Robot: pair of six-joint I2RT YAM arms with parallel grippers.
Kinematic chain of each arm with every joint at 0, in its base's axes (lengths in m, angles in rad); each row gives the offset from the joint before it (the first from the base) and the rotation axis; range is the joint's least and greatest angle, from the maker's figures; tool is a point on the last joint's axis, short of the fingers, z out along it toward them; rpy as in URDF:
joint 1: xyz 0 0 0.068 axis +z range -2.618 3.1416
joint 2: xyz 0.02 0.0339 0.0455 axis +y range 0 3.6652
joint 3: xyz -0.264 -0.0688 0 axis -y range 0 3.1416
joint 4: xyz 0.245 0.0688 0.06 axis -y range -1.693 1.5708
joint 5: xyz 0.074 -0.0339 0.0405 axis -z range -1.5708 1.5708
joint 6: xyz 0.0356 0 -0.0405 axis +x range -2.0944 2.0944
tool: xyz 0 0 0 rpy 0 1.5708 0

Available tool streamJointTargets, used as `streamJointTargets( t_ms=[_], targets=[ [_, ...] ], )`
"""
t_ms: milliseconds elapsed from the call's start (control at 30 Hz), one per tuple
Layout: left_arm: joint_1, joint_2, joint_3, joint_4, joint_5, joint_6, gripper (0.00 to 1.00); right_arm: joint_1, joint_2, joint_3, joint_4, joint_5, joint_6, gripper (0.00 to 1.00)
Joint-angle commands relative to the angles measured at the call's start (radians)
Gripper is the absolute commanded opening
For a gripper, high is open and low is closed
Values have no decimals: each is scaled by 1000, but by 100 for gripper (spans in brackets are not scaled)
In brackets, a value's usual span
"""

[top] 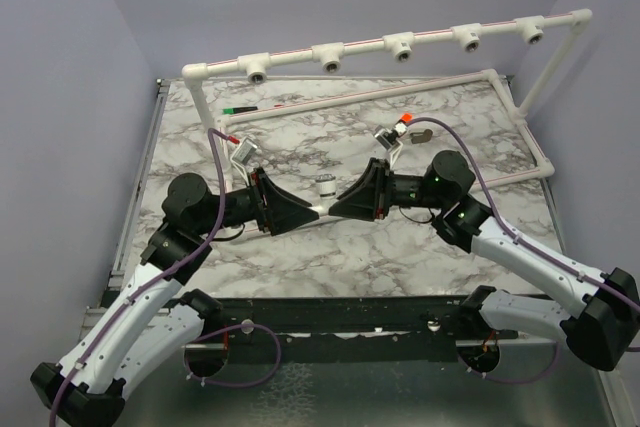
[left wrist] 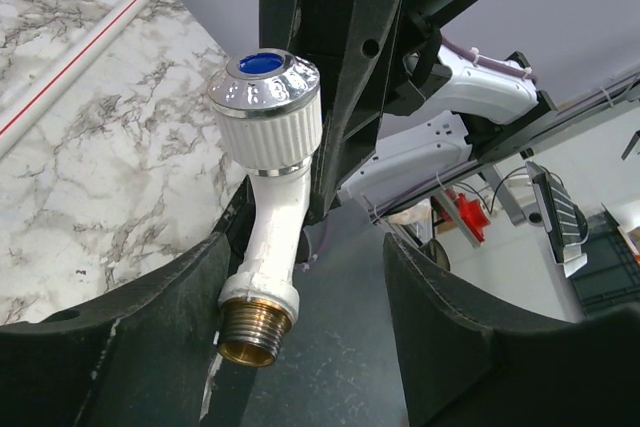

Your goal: Install the water faucets

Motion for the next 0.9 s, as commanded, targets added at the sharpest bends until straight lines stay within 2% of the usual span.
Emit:
streamJointTargets(
  t_ms=[0, 567, 867],
  targets=[
    [3, -7, -18, 57, 20, -29, 61, -6, -20, -13, 48, 1, 23, 1],
    [4, -4, -31, 64, 25, -34, 59, -5, -45, -38, 129, 18, 88, 1],
    [4, -9, -45, 102, 36, -59, 52, -6, -62, -64, 143, 60, 110, 1]
  ],
)
